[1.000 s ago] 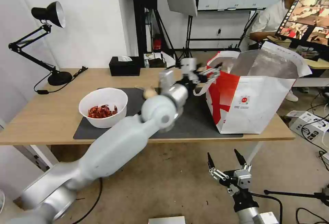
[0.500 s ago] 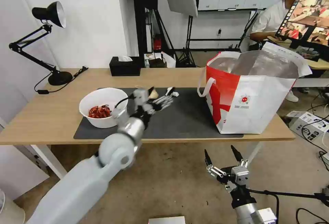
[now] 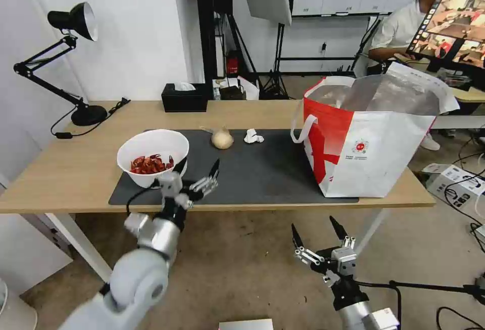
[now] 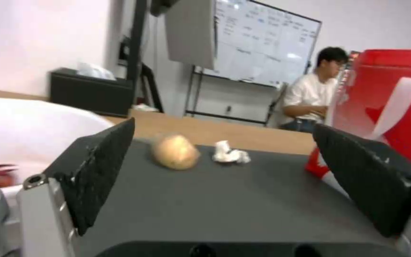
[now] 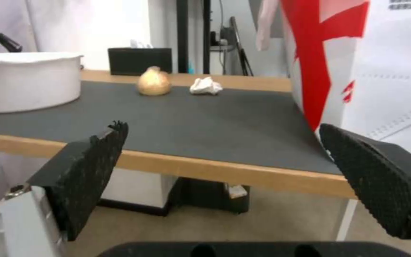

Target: Pick up the trash from the table and place it into the takeout bag.

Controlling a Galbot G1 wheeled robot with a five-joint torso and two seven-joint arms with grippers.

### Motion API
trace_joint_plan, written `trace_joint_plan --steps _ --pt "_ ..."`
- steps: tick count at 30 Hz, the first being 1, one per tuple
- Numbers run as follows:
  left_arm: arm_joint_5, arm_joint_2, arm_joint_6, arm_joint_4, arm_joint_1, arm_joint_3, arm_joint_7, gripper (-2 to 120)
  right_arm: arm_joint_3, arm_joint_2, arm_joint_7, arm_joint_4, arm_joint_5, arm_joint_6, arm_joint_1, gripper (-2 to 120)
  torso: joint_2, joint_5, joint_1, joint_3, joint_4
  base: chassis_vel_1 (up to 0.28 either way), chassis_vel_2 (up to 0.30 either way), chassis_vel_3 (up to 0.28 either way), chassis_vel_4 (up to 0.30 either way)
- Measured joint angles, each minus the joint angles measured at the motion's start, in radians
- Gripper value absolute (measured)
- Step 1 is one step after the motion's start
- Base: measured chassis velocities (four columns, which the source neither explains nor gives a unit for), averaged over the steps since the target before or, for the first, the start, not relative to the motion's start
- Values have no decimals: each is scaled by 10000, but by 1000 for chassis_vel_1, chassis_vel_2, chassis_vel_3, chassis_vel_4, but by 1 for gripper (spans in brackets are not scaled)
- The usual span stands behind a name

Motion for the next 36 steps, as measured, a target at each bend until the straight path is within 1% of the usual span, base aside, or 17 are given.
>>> trace_joint_plan --steps 1,2,3,4,6,9,10,13,18,22,24,29,32,36 --pt "320 -180 -101 -52 319 -179 58 100 -62 -17 -1 -19 -8 15 16 100 0 1 1 0 0 0 0 0 0" --pt "320 -180 -101 -52 319 -179 58 100 -62 -17 -1 -19 -8 15 16 100 0 1 1 0 0 0 0 0 0" --pt "633 -360 -219 -83 651 -343 113 100 -119 -26 -1 -35 -21 26 32 100 0 1 0 0 1 0 0 0 0" --pt "1186 -631 -497 -111 1280 -691 270 100 -249 -29 -1 -66 -42 49 66 100 0 0 0 1 0 0 0 0 0" --pt "1361 -697 -593 -120 1463 -802 308 100 -299 -20 0 -87 -47 62 82 100 0 0 0 0 0 0 0 0 0" --pt "2379 -1191 -1246 -85 2595 -1301 459 100 -488 76 0 -120 -111 154 104 100 0 1 0 1 1 0 0 0 0" --pt "2379 -1191 -1246 -85 2595 -1301 459 100 -488 76 0 -120 -111 154 104 100 0 1 0 1 1 0 0 0 0" --pt "2818 -1428 -1717 180 3036 -1361 469 100 -399 236 4 -99 -269 319 -55 100 0 1 0 0 1 0 0 0 0" --pt "2998 -1593 -1823 390 3228 -1326 371 100 -201 446 6 -25 -402 527 -270 100 0 0 1 1 -1 0 0 0 0" --pt "3281 -1708 -2095 612 3478 -1386 270 100 -109 584 9 58 -472 607 -389 100 0 -1 1 1 -1 0 0 0 0" --pt "3387 -1801 -2224 634 3683 -1579 256 100 -110 608 10 76 -495 612 -381 100 0 1 1 1 0 0 0 0 0" --pt "3636 -1889 -2236 587 3935 -1833 245 100 -146 596 12 66 -501 613 -351 100 1 1 2 1 0 0 0 0 0" --pt "4049 -1943 -2251 576 4178 -2045 202 100 -168 584 19 19 -500 612 -306 100 0 1 1 1 0 0 0 0 0" --pt "4104 -1981 -2301 566 4332 -2164 187 100 -193 576 26 -3 -490 610 -249 100 0 0 1 1 1 0 0 0 0"
